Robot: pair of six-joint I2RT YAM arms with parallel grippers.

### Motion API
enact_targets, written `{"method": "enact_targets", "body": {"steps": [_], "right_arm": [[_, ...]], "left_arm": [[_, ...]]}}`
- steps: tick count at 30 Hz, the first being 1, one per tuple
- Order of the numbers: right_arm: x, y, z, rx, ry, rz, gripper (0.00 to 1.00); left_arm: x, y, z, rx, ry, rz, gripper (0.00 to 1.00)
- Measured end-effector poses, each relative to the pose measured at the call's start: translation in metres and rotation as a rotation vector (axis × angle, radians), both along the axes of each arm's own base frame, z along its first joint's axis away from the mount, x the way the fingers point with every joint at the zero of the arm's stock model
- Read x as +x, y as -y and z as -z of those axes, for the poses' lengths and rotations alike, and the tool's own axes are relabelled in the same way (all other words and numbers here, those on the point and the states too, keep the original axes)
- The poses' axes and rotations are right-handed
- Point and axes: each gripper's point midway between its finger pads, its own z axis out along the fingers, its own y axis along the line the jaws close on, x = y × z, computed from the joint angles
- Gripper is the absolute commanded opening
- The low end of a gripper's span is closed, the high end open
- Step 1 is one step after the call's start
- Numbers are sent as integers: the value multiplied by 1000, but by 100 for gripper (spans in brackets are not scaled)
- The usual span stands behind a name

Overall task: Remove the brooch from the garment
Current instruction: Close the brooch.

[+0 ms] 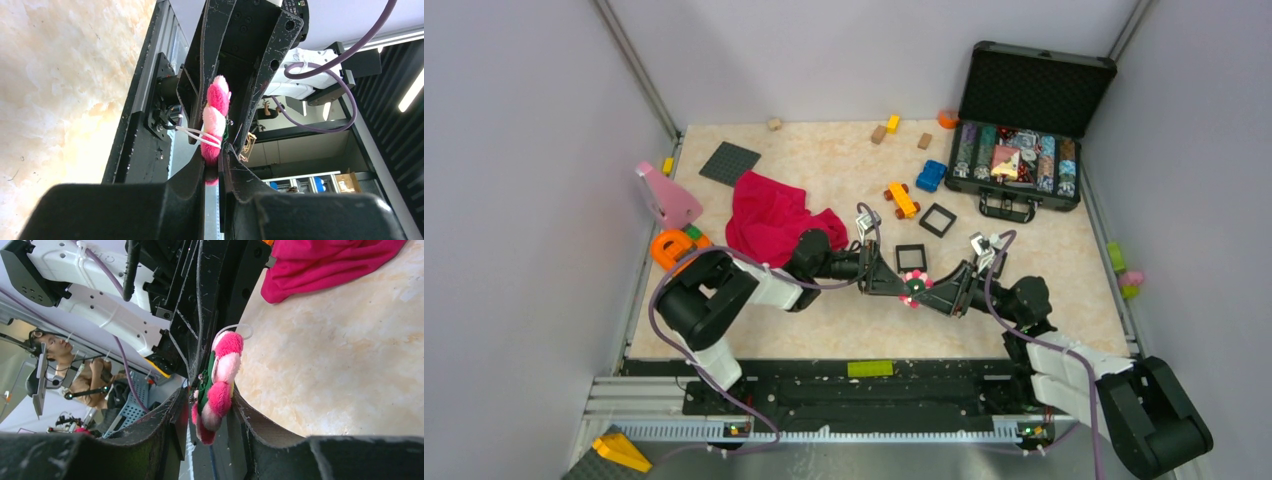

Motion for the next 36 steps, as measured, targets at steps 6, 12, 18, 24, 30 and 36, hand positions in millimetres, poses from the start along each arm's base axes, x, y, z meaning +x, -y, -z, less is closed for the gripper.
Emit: {"method": "enact_targets", "body": {"steps": [6,12,18,24,30,36], "right_arm": [[0,0,1,-2,-13,-1,32],[0,0,3,-6,-23,-1,31],[0,0,4,-7,-27,-1,29],[0,0,5,-10,-34,-1,28],[0,0,6,-12,-40,0,26],[0,0,6,-11,-44,-1,23]], "left_arm": [[-1,0,1,19,28,-2,0],[-1,0,2,33,50,-6,0],[-2,1,3,41,69,-5,0],[-3,1,4,54,81,-2,0],[-3,2,5,65,92,1,0],[-3,2,5,71,98,3,0]]}}
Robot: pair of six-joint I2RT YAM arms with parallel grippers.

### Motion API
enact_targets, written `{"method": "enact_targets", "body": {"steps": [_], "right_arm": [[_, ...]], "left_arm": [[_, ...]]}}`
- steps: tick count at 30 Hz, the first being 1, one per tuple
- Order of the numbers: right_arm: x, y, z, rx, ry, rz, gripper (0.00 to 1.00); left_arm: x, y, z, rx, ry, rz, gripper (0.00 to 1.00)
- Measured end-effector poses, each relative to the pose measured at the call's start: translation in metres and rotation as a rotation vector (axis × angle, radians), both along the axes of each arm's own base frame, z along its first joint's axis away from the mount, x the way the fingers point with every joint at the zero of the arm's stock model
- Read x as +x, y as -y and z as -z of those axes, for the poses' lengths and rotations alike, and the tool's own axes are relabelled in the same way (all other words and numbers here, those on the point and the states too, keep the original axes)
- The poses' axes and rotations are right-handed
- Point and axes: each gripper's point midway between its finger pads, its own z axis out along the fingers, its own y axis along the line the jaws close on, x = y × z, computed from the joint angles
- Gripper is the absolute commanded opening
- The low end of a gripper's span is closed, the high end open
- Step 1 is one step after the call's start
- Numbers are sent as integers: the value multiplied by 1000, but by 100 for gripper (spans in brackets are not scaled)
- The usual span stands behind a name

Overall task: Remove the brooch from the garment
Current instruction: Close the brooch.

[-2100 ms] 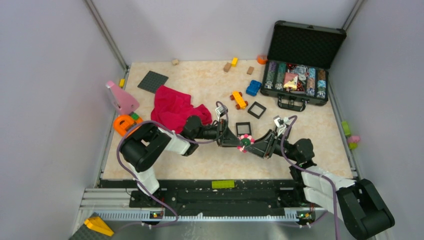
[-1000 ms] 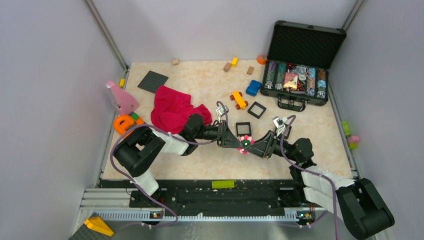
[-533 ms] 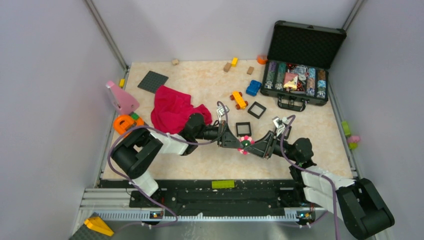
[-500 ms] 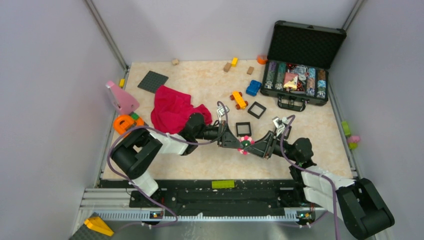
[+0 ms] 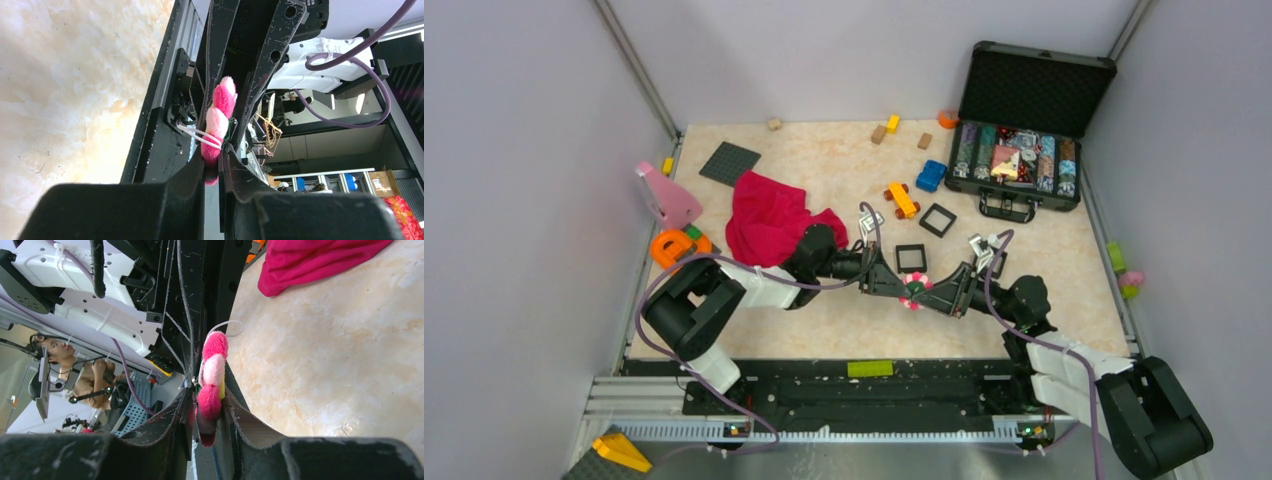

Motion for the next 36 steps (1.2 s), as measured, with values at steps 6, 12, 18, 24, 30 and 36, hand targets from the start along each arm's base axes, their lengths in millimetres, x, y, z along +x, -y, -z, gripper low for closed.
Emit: {"method": "enact_targets", "body": {"steps": [6,12,18,24,30,36], "right_arm": [[0,0,0,1,-5,-1,16],[-1,0,2,0,-18,-5,16],[-1,-1,2,1,-23,-10,16],[-1,-1,-1,9,-16,-10,20],[-2,0,-6,19,1,-7,22],[-1,0,-6,21,-1,-3,25]], "left_arm": [[-1,0,1,3,7,4,0],[-1,1,2,12,17,19,0],[-3,1,2,19,23,25,0],[-2,0,-1,14,25,21,0],[-2,0,-7,-10,-3,14,0],[-1,-1,-7,-28,-34,5,0]]}}
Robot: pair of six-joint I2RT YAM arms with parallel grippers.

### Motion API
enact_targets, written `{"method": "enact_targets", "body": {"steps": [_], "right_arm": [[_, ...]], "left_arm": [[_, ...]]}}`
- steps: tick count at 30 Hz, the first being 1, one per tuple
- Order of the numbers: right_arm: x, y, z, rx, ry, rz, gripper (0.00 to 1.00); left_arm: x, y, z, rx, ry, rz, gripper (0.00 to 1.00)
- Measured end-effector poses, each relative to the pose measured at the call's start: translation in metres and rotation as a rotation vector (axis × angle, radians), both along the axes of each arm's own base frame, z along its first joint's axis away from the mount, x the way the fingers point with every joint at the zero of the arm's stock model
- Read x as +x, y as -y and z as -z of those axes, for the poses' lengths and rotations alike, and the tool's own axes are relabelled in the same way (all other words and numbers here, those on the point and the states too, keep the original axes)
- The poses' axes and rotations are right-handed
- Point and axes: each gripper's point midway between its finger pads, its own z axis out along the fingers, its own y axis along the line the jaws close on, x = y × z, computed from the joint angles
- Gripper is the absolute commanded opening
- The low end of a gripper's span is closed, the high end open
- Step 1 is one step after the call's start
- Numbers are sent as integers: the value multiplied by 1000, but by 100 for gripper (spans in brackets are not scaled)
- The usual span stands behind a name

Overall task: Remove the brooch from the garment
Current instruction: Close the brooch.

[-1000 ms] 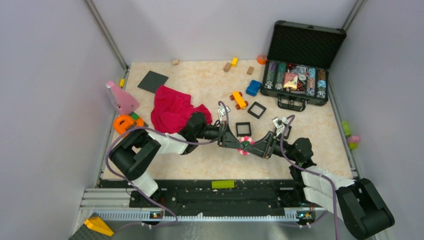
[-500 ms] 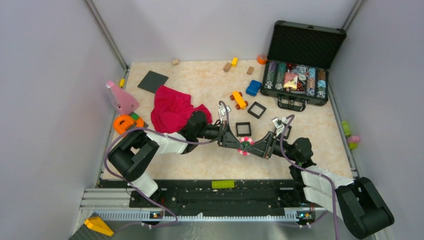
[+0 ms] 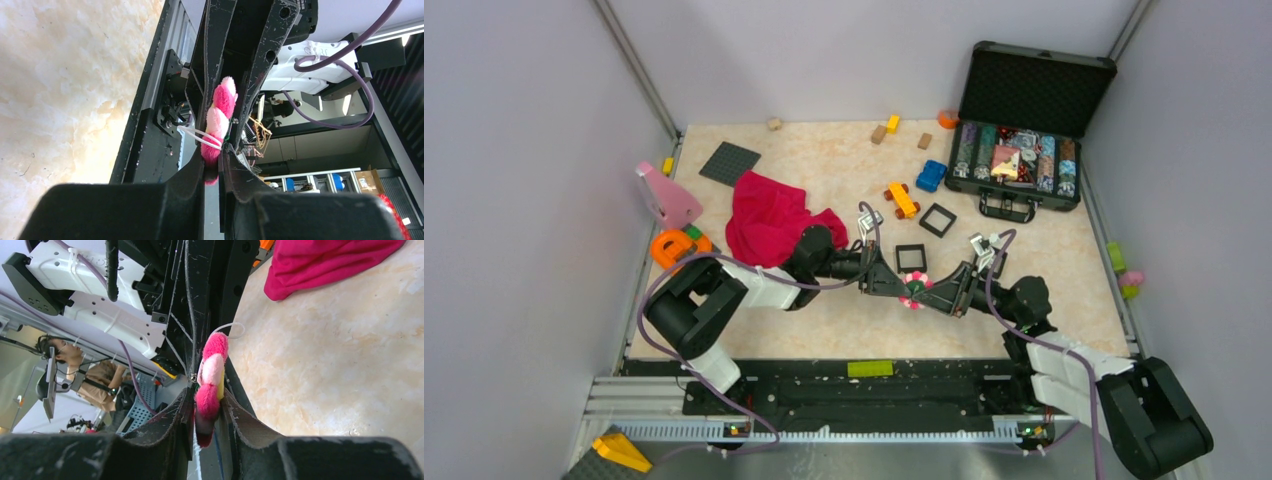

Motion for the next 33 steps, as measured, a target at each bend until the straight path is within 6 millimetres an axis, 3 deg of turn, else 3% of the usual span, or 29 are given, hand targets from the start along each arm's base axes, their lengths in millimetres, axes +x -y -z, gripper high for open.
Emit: {"method": "enact_targets", "body": {"steps": [10,33], "right_arm": [[2,1,0,-2,-4,16,27],[1,0,7,-21,-35,9,16]], "left_arm": [[3,0,2,1,-4,-23,0],[1,-1,7,34,38,-25,0]]}}
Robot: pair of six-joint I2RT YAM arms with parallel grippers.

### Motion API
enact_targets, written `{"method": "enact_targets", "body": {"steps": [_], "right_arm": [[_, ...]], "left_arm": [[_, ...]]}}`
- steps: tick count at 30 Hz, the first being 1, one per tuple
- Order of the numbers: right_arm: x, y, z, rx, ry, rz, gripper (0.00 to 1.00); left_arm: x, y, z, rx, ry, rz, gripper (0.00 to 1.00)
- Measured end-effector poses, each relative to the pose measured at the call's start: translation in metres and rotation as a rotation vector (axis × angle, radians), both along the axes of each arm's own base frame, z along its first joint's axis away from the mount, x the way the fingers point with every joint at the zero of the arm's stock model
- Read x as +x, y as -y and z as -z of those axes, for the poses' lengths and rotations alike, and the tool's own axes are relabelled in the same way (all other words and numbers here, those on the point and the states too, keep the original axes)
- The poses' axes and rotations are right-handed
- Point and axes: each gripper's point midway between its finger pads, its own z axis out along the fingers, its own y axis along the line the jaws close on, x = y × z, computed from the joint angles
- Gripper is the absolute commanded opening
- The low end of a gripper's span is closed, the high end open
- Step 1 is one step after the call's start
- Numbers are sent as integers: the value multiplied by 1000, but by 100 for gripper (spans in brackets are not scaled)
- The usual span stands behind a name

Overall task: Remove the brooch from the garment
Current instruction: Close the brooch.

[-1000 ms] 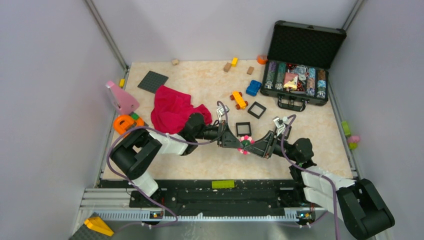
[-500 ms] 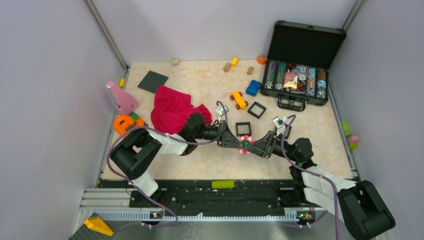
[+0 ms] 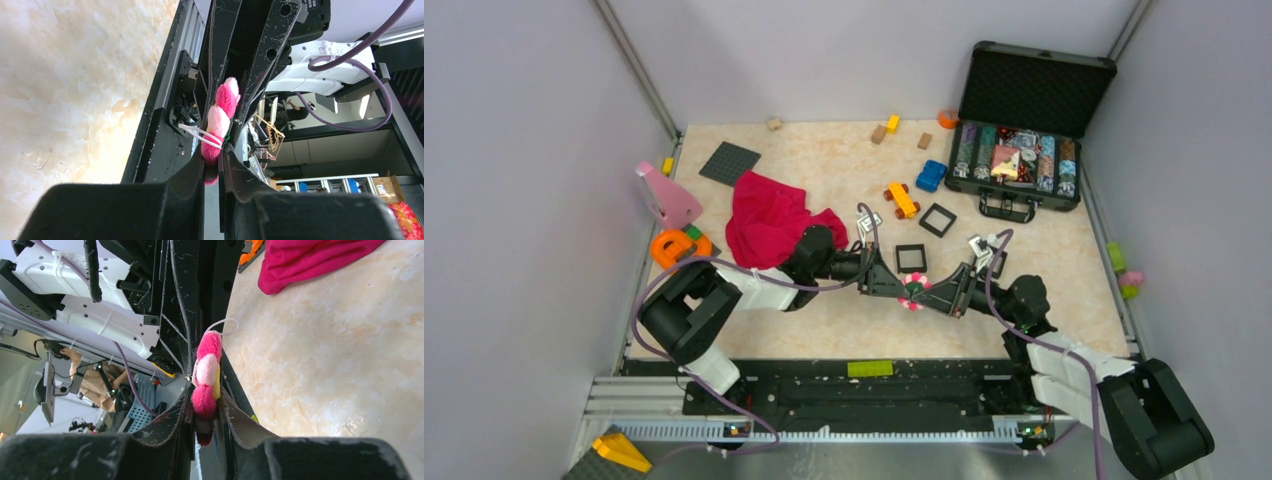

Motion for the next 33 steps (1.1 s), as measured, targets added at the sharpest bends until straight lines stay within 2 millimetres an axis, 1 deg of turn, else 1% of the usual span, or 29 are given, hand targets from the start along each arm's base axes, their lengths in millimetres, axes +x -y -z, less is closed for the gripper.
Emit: {"method": "enact_targets", "body": {"steps": [8,22,29,33], "right_arm": [[0,0,0,-1,-2,1,16],[7,1,5,-18,-28,37,17],[11,-1,1,-28,-15,48,19],[12,-1,3,-35,-19,52,19]], "left_arm": [[1,0,0,9,1,-10,0],[10,-4,4,8,-26,-75,0],[14,-7,-1,2,-9,-116,0],[14,-8,1,8,-9,-131,0]]}}
